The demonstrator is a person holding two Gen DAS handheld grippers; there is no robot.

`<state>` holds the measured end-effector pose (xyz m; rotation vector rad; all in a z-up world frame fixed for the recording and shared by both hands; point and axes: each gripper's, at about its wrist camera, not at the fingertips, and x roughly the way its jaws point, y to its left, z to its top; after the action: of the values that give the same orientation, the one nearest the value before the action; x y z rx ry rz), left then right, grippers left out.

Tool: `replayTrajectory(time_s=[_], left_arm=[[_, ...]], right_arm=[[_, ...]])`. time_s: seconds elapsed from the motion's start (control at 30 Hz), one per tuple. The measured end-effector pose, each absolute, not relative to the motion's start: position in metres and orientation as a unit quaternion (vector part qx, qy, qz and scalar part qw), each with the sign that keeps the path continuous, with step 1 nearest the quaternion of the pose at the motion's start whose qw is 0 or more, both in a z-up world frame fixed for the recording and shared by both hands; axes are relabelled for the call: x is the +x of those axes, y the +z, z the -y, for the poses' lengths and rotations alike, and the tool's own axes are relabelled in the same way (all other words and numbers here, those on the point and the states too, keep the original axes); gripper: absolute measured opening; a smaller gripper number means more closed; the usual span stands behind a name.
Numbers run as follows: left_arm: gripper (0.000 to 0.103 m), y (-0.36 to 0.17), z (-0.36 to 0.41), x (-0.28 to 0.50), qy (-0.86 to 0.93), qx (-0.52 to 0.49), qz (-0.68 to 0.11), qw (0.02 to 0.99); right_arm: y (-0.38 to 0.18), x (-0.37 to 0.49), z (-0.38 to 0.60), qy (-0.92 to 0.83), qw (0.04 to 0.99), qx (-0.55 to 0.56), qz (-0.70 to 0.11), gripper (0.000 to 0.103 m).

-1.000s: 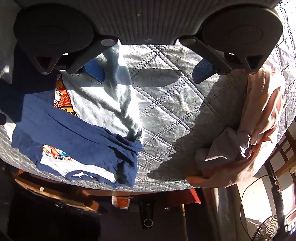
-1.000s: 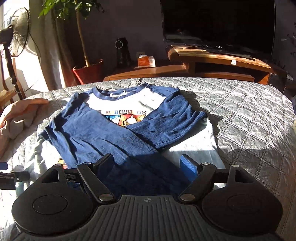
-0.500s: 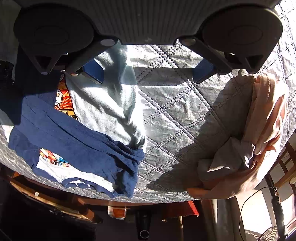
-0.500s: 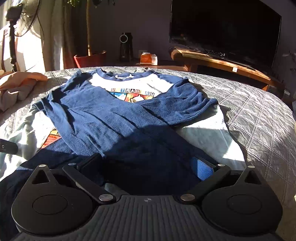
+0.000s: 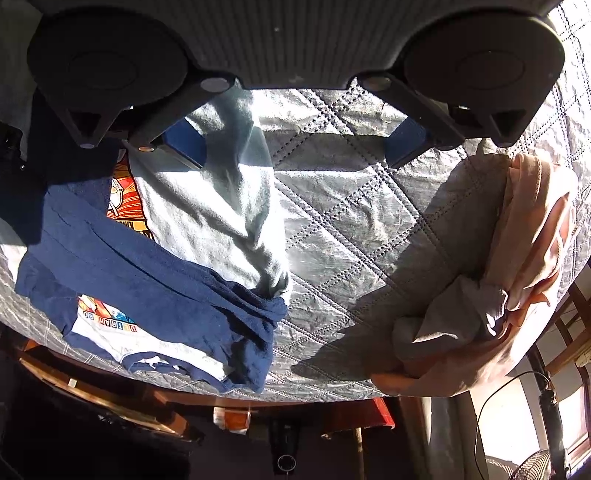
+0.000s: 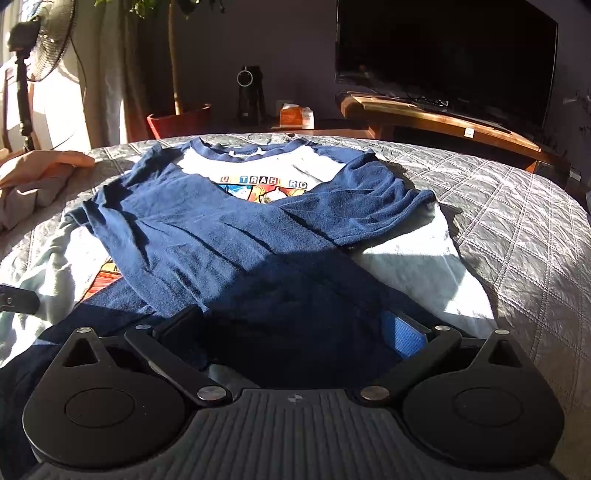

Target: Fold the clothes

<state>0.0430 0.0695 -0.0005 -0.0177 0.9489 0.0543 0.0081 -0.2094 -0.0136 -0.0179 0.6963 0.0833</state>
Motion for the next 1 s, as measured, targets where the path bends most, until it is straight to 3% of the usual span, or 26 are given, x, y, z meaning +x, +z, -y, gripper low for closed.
replayTrajectory(time_s=[0.57, 1.0], left_arm=[[0.103, -0.014, -0.072, 0.022, 0.013, 0.003, -0.36, 0.933], [0.103, -0.016, -0.073, 0.02, 0.002, 0.009, -0.343, 0.939]], right_arm=[[-0.014, 0.008, 0.209, 0.041, 0.939, -0.009, -0.341, 0.103], [-0.014, 0.008, 0.209, 0.041, 0.939, -0.009, -0.341, 0.103]])
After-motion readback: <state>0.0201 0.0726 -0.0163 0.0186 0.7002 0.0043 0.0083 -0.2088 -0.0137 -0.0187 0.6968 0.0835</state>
